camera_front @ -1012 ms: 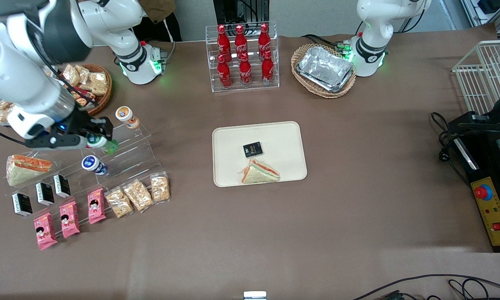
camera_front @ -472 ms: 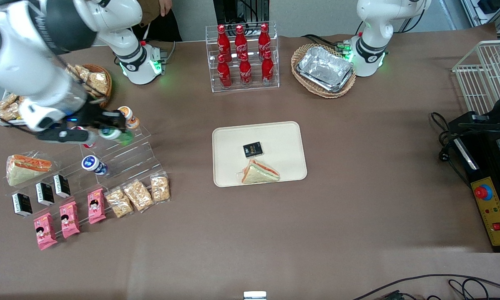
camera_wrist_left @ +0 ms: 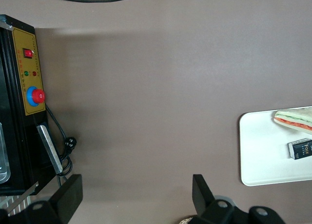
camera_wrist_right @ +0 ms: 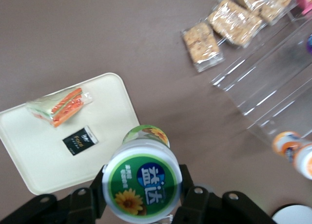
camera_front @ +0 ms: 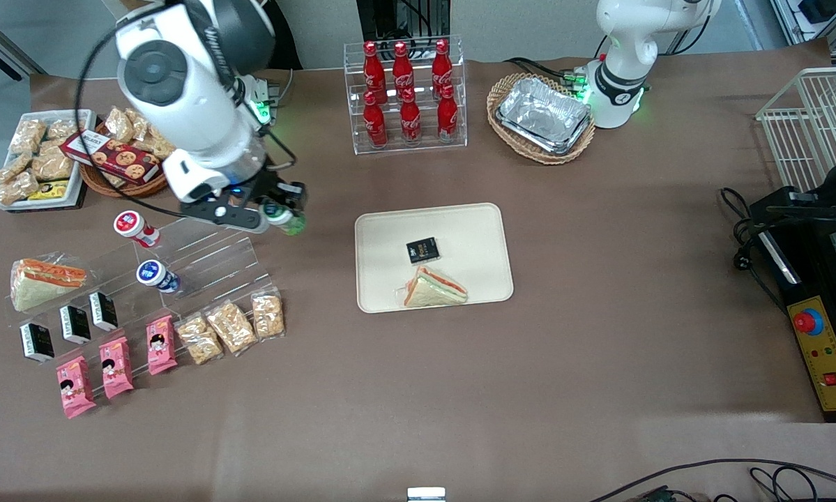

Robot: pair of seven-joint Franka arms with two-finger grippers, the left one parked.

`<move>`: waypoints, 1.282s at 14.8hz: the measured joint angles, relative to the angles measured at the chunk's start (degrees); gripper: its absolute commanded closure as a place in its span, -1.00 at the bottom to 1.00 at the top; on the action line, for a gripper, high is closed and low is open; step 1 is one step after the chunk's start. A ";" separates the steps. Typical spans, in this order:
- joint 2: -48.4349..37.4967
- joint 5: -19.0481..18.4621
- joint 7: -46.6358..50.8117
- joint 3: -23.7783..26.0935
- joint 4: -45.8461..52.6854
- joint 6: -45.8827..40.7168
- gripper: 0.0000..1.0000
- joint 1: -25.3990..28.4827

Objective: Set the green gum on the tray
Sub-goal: 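Lift the bottle off the rack and carry it over the cream tray, then lower the bottle onto the tray beside the black packet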

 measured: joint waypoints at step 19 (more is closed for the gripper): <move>13.22 0.01 17.32 -0.09 -20.68 35.77 -0.02 13.09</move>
